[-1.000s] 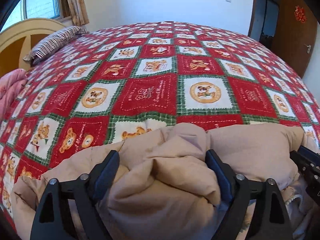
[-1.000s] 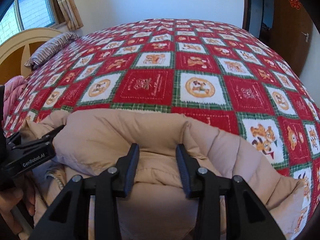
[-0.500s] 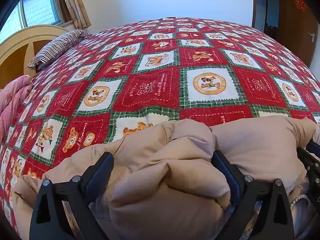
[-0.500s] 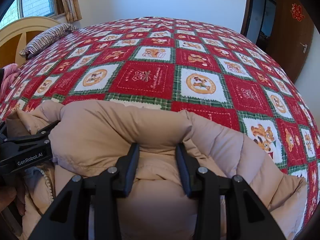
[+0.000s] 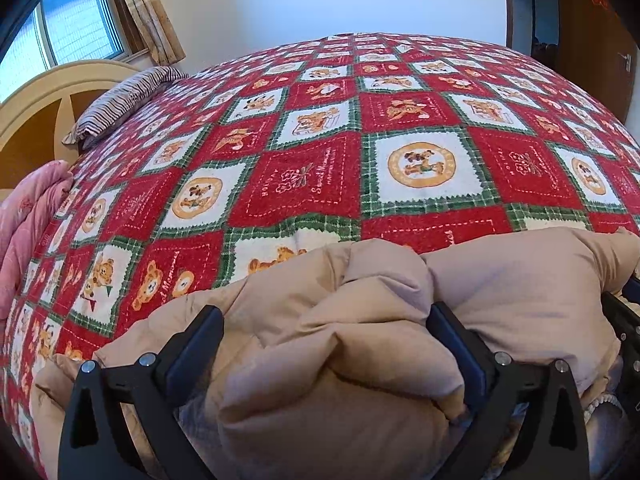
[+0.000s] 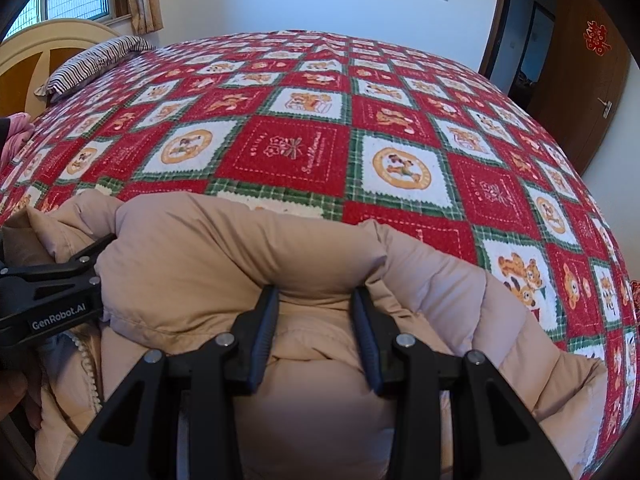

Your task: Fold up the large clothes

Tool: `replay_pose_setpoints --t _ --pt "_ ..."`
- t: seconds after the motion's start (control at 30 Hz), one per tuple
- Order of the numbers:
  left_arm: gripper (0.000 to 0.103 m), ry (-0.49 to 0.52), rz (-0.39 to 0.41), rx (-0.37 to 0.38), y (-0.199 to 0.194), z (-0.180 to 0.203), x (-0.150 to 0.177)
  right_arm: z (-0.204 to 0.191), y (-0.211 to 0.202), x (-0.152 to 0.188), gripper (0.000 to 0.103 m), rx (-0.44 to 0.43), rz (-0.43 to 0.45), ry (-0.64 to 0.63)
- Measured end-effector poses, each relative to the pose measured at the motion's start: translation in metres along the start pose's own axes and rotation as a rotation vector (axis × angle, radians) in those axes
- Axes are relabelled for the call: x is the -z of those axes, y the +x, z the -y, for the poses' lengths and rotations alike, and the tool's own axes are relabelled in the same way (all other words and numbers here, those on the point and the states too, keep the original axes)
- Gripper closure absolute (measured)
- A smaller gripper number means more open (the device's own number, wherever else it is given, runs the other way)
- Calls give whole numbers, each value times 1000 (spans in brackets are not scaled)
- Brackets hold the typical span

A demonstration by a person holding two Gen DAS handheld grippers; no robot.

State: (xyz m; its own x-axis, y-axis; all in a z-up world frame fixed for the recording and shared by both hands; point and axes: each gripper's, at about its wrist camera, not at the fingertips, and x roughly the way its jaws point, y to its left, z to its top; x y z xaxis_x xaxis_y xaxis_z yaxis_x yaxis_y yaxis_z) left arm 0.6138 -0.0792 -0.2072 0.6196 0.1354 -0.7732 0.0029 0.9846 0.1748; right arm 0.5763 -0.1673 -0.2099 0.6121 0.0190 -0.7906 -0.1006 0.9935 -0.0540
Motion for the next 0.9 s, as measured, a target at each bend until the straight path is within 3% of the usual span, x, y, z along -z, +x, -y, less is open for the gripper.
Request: replay_pose_setpoints --t 0.13,0.23,0.3,0.33,0.4,0.53,0.73,0.9 --pt "1 -14 -53 63 -4 -10 -11 -4 -1 -2 62 7 -10 -13" --pt "1 -11 34 70 -52 -30 -20 2 -15 -7 57 -3 -20 -45" --pt "1 -13 97 106 -85 -44 -16 17 -43 -5 39 -19 29 3" --pt "1 -12 117 114 -101 -52 -11 24 -56 0 36 -20 54 17" --pt "1 -10 132 127 -131 -69 8 40 -83 16 33 -32 73 44" --pt "1 20 133 116 -168 -90 69 63 -117 68 33 -73 13 101" --pt "1 50 106 95 -205 -112 175 72 -167 158 32 -66 -8 95" --pt "1 30 100 66 -225 -137 235 78 -195 217 31 -49 -39 117"
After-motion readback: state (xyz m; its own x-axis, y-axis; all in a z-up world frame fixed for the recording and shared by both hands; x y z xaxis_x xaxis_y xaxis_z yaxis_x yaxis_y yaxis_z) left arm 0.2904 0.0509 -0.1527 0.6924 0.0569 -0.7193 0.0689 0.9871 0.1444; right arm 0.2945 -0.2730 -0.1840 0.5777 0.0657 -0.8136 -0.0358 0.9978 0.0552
